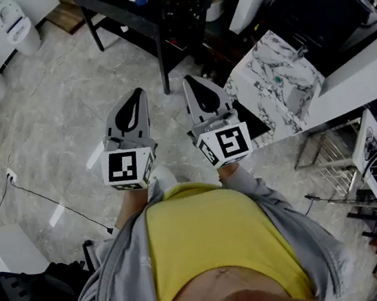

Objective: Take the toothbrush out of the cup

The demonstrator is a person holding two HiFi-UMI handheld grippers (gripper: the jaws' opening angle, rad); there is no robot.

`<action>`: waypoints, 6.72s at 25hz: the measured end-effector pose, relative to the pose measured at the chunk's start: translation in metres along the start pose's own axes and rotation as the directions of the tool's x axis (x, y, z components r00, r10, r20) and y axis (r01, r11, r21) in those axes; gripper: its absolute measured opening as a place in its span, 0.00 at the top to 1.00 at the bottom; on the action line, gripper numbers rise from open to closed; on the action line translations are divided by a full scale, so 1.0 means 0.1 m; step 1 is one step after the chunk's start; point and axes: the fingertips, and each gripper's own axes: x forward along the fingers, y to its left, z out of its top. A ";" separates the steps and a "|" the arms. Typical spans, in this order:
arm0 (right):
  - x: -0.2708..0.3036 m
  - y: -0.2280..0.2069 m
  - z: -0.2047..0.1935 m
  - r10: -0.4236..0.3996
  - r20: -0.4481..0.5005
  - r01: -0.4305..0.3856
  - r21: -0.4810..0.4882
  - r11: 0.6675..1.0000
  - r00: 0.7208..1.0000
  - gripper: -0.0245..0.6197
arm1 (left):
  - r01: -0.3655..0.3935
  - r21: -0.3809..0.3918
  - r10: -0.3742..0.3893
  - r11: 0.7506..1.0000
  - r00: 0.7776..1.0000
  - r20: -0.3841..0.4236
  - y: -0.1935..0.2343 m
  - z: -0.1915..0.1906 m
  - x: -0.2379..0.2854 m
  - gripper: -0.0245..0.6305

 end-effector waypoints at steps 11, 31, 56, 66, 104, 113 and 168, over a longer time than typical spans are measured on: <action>0.90 -0.28 -0.32 0.007 -0.004 -0.007 -0.015 1.000 1.000 0.90 | 0.018 -0.021 -0.018 1.000 1.000 0.002 0.61 -0.27 0.73 0.96; 3.33 -0.98 -1.02 -0.099 -0.052 0.097 -0.032 0.995 0.994 0.80 | 0.154 -0.035 -0.154 0.987 0.988 0.003 2.39 -0.69 2.62 0.96; 5.34 -2.52 -1.81 -0.030 -0.081 0.029 -0.018 0.999 0.996 0.79 | 0.183 -0.063 -0.184 0.981 0.983 -0.006 3.11 -1.08 4.85 0.96; 6.05 -3.15 -2.61 0.037 -0.162 -0.035 0.012 0.999 0.986 0.78 | 0.167 -0.065 -0.169 0.984 0.985 -0.029 3.35 -1.42 5.76 0.96; 6.71 -3.50 -3.42 0.083 -0.252 0.032 0.421 0.907 0.964 0.93 | 0.226 -0.088 -0.237 0.970 0.960 -0.151 3.80 -1.94 6.42 0.96; 6.76 -3.51 -3.03 0.070 -0.237 0.031 0.398 0.917 0.969 0.93 | 0.226 -0.083 -0.236 0.970 0.962 -0.134 3.82 -1.91 6.43 0.96; 6.63 -3.51 -1.67 -0.123 -0.097 0.127 0.038 0.991 0.988 0.93 | 0.090 -0.003 -0.090 0.996 0.992 -0.089 4.20 -1.27 6.37 0.96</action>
